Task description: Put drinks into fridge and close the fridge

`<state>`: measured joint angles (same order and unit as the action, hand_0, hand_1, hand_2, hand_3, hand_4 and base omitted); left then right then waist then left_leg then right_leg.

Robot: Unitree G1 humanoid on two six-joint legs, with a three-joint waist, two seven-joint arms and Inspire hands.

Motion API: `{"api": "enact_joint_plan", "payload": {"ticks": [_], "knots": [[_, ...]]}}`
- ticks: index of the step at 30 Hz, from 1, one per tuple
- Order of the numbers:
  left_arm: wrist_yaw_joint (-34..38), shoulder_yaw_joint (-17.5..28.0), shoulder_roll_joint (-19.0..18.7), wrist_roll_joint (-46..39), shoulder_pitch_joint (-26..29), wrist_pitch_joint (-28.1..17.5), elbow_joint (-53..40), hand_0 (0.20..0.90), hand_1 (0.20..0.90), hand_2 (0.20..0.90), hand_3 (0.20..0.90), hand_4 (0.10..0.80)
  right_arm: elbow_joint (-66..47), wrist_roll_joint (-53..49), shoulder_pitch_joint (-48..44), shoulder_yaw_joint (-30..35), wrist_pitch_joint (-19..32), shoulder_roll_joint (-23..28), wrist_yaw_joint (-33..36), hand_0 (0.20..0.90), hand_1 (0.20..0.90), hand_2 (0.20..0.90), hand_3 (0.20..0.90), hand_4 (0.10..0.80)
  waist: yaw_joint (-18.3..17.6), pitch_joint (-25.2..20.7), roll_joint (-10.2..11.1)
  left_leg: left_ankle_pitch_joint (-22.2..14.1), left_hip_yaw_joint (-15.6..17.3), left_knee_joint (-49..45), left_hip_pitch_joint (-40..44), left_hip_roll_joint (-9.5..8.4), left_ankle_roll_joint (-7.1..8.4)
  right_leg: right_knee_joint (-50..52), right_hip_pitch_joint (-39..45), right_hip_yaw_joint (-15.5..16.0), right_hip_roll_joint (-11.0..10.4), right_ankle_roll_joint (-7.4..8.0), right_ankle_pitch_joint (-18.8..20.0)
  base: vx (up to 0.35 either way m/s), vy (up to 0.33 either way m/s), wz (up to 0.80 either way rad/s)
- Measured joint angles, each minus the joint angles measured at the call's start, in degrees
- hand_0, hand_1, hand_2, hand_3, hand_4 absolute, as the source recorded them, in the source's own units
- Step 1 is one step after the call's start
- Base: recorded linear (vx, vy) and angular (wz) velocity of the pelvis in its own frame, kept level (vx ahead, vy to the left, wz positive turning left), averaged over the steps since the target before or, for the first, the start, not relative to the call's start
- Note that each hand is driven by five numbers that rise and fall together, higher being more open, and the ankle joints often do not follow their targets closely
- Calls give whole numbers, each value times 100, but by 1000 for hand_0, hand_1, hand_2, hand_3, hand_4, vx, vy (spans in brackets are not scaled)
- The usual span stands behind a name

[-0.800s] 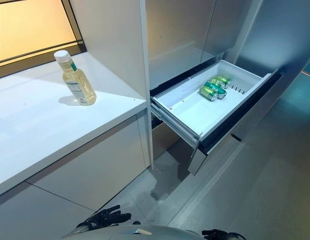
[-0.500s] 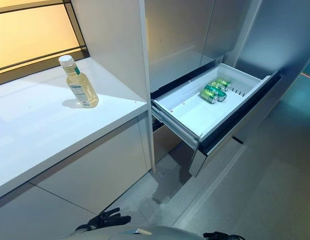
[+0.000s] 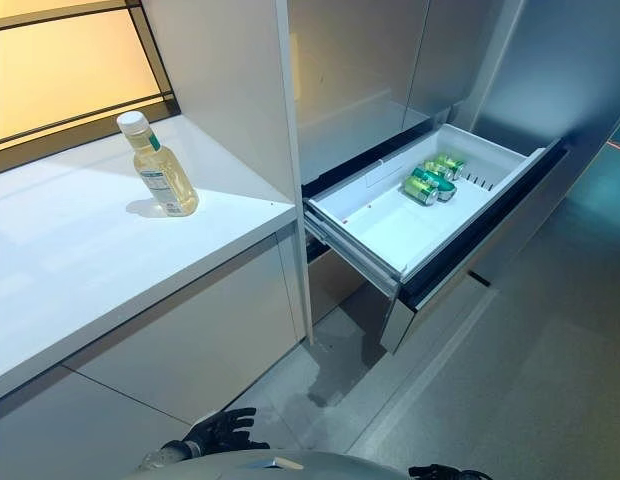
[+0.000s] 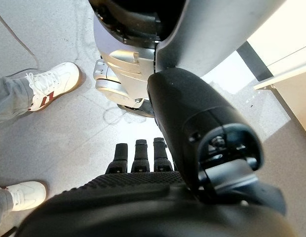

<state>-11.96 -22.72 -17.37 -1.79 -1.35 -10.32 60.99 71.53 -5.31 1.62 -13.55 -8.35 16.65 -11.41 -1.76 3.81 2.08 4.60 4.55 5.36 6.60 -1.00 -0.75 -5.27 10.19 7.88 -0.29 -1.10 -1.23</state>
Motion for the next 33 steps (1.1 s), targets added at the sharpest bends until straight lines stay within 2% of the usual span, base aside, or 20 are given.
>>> {"api": "enact_joint_plan", "payload": {"ticks": [3, 4, 5, 8, 14, 17, 22, 25, 33], "knots": [[-14, -456, -91, 518, 127, -292, -416, 900, 900, 900, 900, 800, -83, 76, -18, -95, -6, 20, -2, 900, 900, 900, 900, 800, -16, 5, -6, -2, 26, 2, 3, 3, 0, 2, -6, -31, 0, 8, -4, -20, 16, -6], [-19, -468, -43, 639, 198, -374, -427, 900, 900, 900, 900, 800, -109, 93, -22, -98, -5, 21, -3, 900, 900, 900, 900, 800, -48, 5, -6, -6, 42, 0, 13, 5, 1, 1, -12, -51, 0, 6, -3, -36, 22, -7], [51, -834, -159, 821, 263, -330, -710, 900, 900, 900, 900, 800, -129, 93, -16, -135, -3, 33, -8, 900, 900, 900, 900, 800, -95, 12, 3, -7, 57, 3, -1, 9, 1, 3, -28, -69, 6, 5, -2, -25, 11, -7], [-8, -1403, -447, 1346, 484, -456, -1549, 900, 900, 900, 900, 800, -225, 96, -58, -227, -5, 75, -18, 900, 900, 900, 900, 800, -190, 69, -38, -6, 70, 3, -30, 11, 1, 14, -65, -81, 2, 9, 2, -36, 27, -4], [-29, -1810, -891, 1735, 1124, -450, -3027, 900, 900, 900, 900, 800, -252, 110, -140, -302, 4, 115, -19, 900, 900, 900, 900, 800, -301, 210, -94, -6, 65, 4, -34, 10, 1, 6, -61, -79, 2, 7, 6, -10, 12, 0], [44, -1801, -1040, 1758, 1293, -627, -3349, 900, 900, 900, 900, 800, -250, 204, -150, -301, 59, 116, -17, 900, 900, 900, 900, 800, -303, 217, -106, -8, 56, 4, -42, 14, 5, 5, -67, -80, 6, 7, 6, -37, 12, -1], [-421, -1770, -1686, 1547, 1294, -737, -4694, 900, 900, 900, 900, 800, -260, 209, -136, -297, 93, 135, 65, 900, 900, 900, 900, 800, -233, 281, -170, -9, 8, 3, -75, 5, 7, 4, -67, -38, 0, 7, 6, -23, 5, 5], [-967, -1619, -1979, 793, 1294, -730, -5634, 900, 900, 900, 900, 800, -262, 207, -76, -296, 93, 136, 153, 900, 900, 900, 900, 800, -176, 305, -210, -4, -48, 3, -83, -3, 5, 3, -58, 28, -3, 11, 3, -6, -14, 10], [-1782, -760, -2005, -1540, 1306, -569, -7209, 900, 900, 900, 900, 800, -417, 186, 70, -294, 94, 135, 282, 900, 900, 900, 900, 800, -95, 302, -224, 5, -118, 3, -83, -8, 9, 1, -27, 78, 0, 10, 2, -2, -8, 2]]}}
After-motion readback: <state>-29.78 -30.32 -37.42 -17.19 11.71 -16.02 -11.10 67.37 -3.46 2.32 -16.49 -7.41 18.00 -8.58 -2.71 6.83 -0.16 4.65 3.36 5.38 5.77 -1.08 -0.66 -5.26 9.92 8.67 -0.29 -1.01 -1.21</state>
